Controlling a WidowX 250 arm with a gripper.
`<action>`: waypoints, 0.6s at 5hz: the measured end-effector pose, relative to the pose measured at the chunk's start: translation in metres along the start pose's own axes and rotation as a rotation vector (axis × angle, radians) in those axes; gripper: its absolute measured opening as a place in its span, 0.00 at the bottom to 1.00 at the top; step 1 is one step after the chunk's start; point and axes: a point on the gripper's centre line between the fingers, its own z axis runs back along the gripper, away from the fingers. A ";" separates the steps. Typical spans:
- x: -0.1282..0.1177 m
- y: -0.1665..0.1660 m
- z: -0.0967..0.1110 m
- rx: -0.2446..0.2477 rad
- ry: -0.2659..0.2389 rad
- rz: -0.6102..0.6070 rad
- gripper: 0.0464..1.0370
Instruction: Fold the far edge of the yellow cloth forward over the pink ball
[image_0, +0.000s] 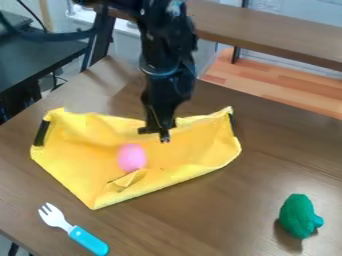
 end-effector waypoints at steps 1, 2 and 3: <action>-0.001 -0.017 -0.006 -0.002 0.004 0.043 0.00; 0.001 -0.040 -0.010 0.049 0.005 0.229 0.02; 0.015 -0.067 -0.019 0.137 0.053 0.358 0.15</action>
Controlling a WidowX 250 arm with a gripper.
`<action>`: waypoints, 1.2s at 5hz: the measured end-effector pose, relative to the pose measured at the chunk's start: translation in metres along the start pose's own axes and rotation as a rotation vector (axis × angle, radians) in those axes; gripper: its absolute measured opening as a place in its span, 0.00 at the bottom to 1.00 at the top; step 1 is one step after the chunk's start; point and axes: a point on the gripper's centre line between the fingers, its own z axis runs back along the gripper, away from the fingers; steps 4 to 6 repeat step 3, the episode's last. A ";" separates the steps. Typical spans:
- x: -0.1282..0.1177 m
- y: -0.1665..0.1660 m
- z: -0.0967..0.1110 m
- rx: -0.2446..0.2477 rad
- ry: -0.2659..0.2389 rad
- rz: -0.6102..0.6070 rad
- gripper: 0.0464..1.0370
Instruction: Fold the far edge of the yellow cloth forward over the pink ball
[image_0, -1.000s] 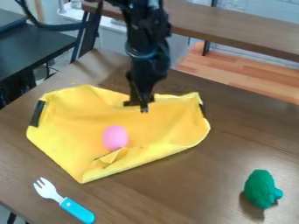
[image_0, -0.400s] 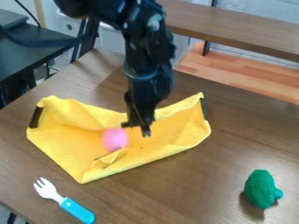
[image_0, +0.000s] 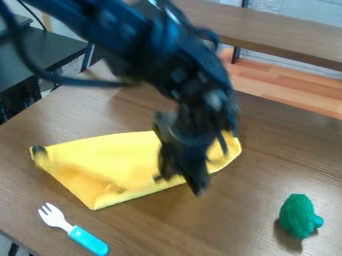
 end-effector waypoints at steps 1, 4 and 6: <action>0.001 -0.025 -0.010 0.125 0.006 0.106 0.40; 0.003 -0.022 0.004 -0.160 0.042 -0.016 0.95; 0.003 -0.022 0.004 -0.160 0.042 -0.016 0.95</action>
